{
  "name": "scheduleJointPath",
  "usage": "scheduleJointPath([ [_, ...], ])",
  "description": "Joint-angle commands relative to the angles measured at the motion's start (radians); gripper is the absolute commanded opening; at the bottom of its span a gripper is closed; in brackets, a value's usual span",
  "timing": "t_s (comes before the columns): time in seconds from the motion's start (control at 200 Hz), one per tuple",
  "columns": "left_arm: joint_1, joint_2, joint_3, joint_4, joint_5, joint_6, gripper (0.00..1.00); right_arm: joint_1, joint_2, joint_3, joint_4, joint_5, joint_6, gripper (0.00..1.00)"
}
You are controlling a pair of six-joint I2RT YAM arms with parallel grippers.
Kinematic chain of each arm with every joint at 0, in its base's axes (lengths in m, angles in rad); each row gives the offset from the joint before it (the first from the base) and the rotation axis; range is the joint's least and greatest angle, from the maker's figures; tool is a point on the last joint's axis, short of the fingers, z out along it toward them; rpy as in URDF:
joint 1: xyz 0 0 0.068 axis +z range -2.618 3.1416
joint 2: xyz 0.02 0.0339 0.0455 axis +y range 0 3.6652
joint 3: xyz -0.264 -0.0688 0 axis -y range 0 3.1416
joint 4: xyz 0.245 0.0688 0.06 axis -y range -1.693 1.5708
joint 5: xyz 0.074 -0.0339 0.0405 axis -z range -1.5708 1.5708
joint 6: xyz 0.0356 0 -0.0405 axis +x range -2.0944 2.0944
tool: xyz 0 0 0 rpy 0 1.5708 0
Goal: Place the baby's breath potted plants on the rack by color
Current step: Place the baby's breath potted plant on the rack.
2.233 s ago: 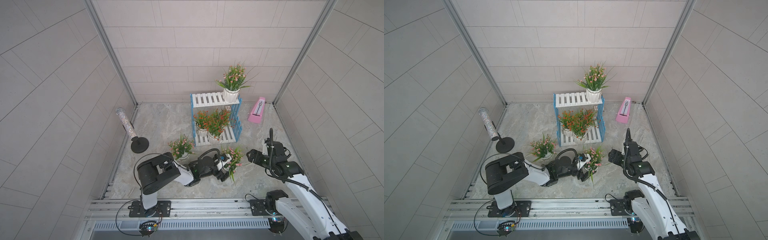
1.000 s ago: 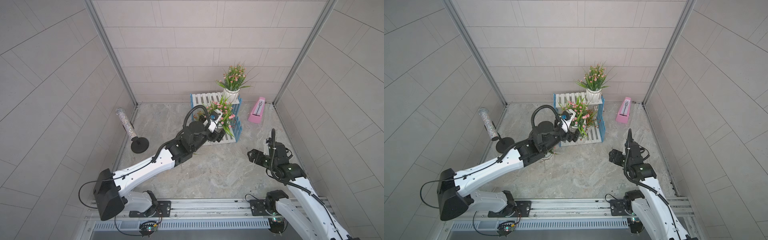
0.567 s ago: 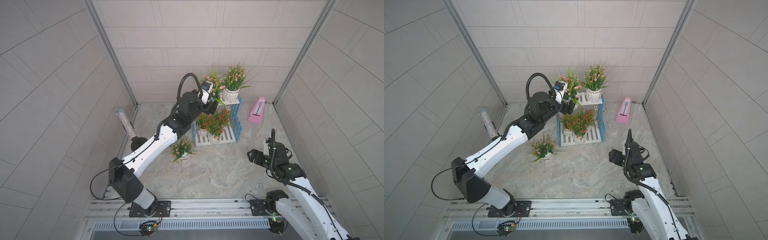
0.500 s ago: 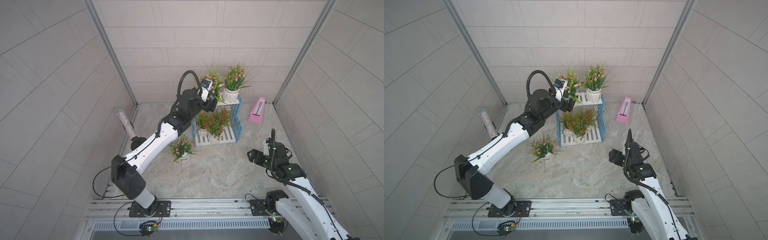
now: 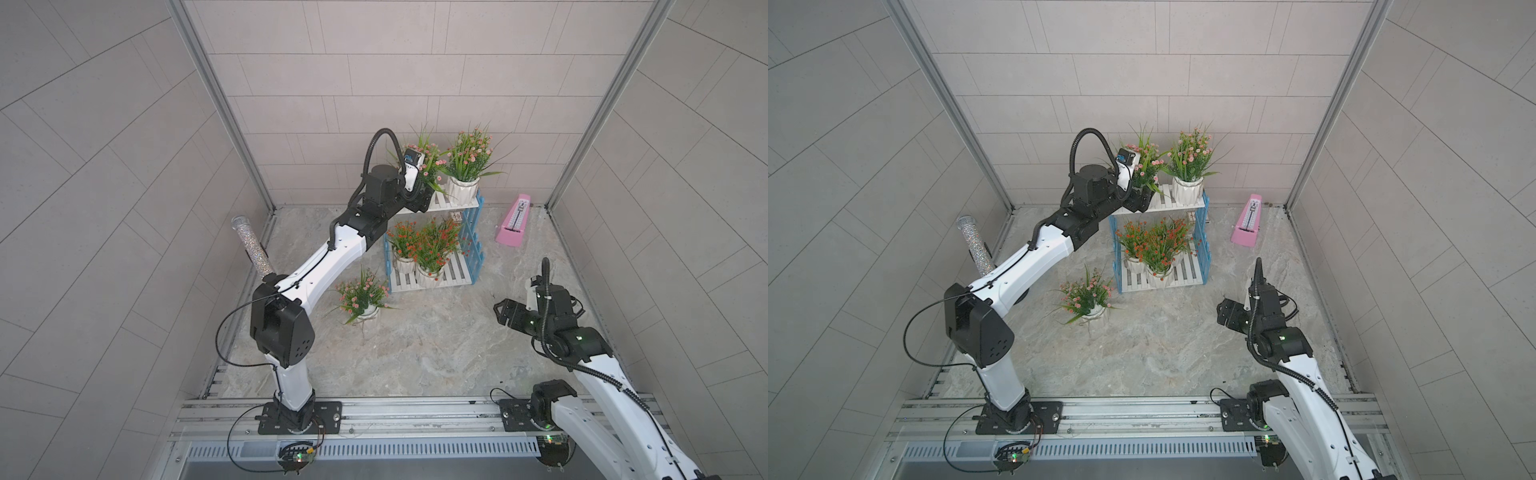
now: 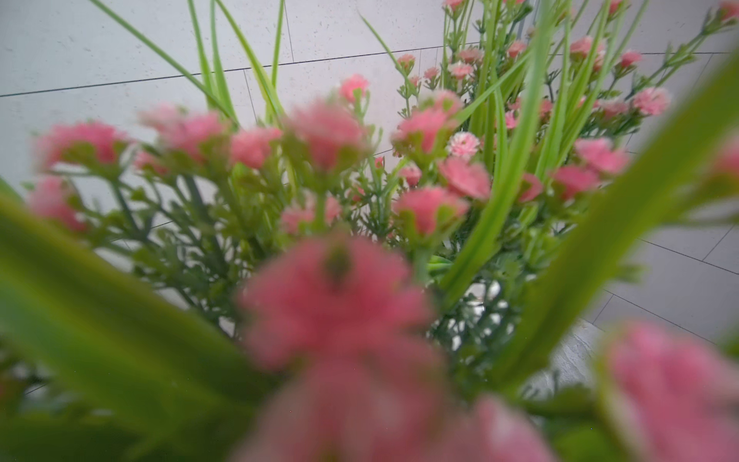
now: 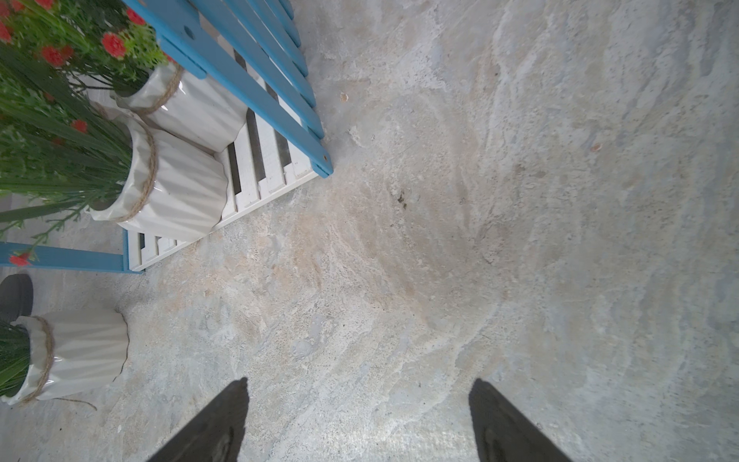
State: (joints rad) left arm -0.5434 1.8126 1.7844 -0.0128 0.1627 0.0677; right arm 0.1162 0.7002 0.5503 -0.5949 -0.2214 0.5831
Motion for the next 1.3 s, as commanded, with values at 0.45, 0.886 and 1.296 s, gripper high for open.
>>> scheduleJointPath([
  [0.45, -0.004, 0.049, 0.094, 0.097, 0.054, -0.024, 0.83, 0.023, -0.024, -0.012, -0.003, 0.023, -0.005, 0.88],
  [0.886, -0.007, 0.093, 0.134, 0.093, 0.067, -0.023, 0.83, 0.036, -0.026, -0.013, -0.003, 0.036, -0.006, 0.88],
  [1.296, -0.013, 0.129, 0.171, 0.083, 0.062, -0.016, 0.87, 0.038, -0.025, -0.015, 0.003, 0.037, -0.008, 0.88],
])
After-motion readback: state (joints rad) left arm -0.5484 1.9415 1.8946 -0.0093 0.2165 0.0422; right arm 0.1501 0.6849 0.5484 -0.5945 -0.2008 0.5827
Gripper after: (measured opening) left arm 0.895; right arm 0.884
